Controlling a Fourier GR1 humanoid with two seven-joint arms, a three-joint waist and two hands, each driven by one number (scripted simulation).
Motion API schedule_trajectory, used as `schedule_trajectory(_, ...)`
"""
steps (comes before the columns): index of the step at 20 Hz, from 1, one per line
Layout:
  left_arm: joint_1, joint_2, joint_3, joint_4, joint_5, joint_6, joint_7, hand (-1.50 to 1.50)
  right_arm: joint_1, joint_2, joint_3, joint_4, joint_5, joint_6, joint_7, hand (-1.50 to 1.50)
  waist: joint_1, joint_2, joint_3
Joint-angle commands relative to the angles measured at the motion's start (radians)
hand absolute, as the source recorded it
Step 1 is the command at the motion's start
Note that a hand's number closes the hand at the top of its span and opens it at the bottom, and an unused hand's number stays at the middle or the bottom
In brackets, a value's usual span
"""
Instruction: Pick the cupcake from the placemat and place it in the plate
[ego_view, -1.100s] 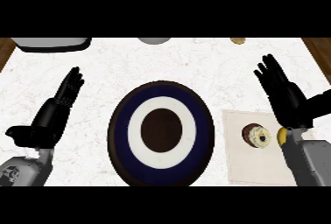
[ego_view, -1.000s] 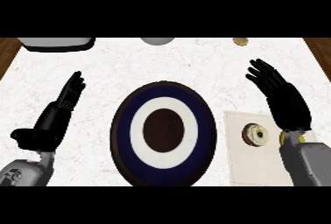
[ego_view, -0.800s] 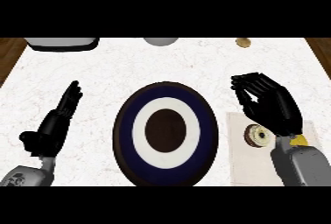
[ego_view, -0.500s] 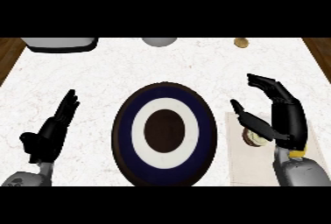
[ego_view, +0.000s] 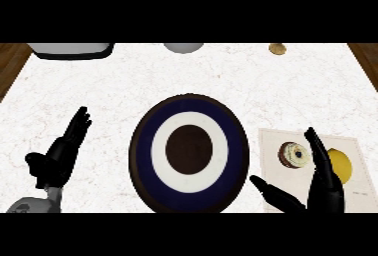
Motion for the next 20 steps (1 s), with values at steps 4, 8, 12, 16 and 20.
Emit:
schedule_trajectory(4,0.029,-0.002,0.016,-0.022,-0.019,-0.009,-0.003,0.00,0.193,-0.085,-0.023,-0.152,0.151,-0.076,0.168,-1.50,0.006,0.000,-0.001)
schedule_trajectory(8,0.038,0.019,0.038,0.001,-0.001,-0.050,-0.028,0.00,0.284,-0.206,-0.018,-0.250,0.285,-0.004,0.383,-1.50,0.009,0.001,-0.003)
schedule_trajectory(12,-0.024,-0.014,0.031,0.052,-0.021,-0.038,-0.027,0.00,0.244,-0.298,-0.029,-0.278,0.402,0.117,0.612,-1.50,0.015,0.008,-0.004)
schedule_trajectory(16,-0.032,-0.029,0.044,0.034,-0.034,-0.028,0.002,0.00,0.242,-0.287,0.010,-0.351,0.437,0.220,0.744,-1.50,0.013,0.003,-0.001)
schedule_trajectory(20,0.030,-0.008,0.058,-0.036,-0.022,-0.066,0.016,0.00,0.206,-0.274,0.020,-0.395,0.505,0.299,0.920,-1.50,0.018,0.001,-0.001)
